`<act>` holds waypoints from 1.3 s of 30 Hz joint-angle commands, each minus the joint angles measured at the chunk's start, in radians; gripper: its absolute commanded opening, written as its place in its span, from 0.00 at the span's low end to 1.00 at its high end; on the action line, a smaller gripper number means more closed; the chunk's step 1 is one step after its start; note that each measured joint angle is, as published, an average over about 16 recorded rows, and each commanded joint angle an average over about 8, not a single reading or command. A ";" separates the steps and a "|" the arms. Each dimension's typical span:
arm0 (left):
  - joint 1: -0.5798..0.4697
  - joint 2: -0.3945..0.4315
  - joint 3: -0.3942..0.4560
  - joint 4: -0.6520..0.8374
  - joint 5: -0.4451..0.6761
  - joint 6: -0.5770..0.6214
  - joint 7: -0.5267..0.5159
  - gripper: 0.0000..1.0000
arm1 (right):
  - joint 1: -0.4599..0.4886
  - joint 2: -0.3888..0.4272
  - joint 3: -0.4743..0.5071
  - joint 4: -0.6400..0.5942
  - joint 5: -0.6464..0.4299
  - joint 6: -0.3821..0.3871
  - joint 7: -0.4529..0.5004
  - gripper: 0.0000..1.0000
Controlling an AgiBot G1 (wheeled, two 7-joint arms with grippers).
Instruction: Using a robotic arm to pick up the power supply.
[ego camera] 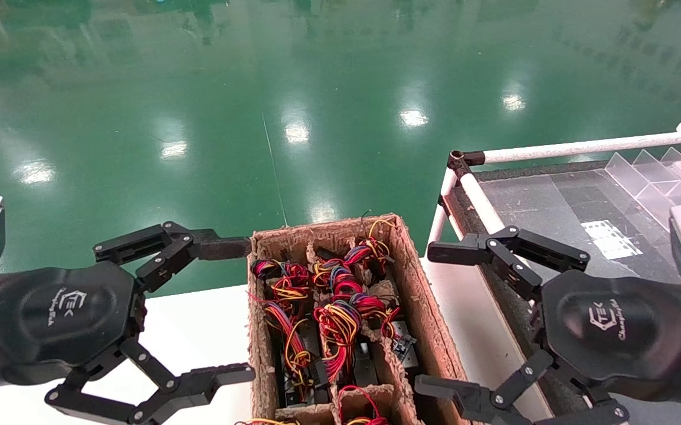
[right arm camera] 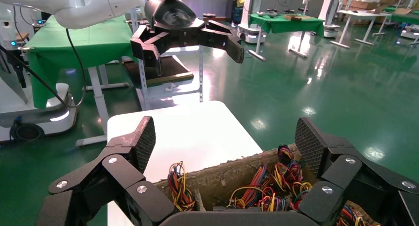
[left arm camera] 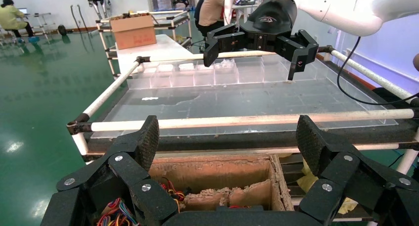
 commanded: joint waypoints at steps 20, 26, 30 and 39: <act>0.000 0.000 0.000 0.000 0.000 0.000 0.000 0.00 | 0.000 0.000 0.000 0.000 0.000 0.000 0.000 1.00; 0.000 0.000 0.000 0.000 0.000 0.000 0.000 0.00 | 0.000 0.000 0.000 0.000 0.000 0.000 0.000 1.00; 0.000 0.000 0.000 0.000 0.000 0.000 0.000 0.00 | 0.000 0.000 0.000 0.000 0.000 0.000 0.000 1.00; 0.000 0.000 0.000 0.000 0.000 0.000 0.000 0.00 | 0.000 0.000 0.000 0.000 0.000 0.000 0.000 1.00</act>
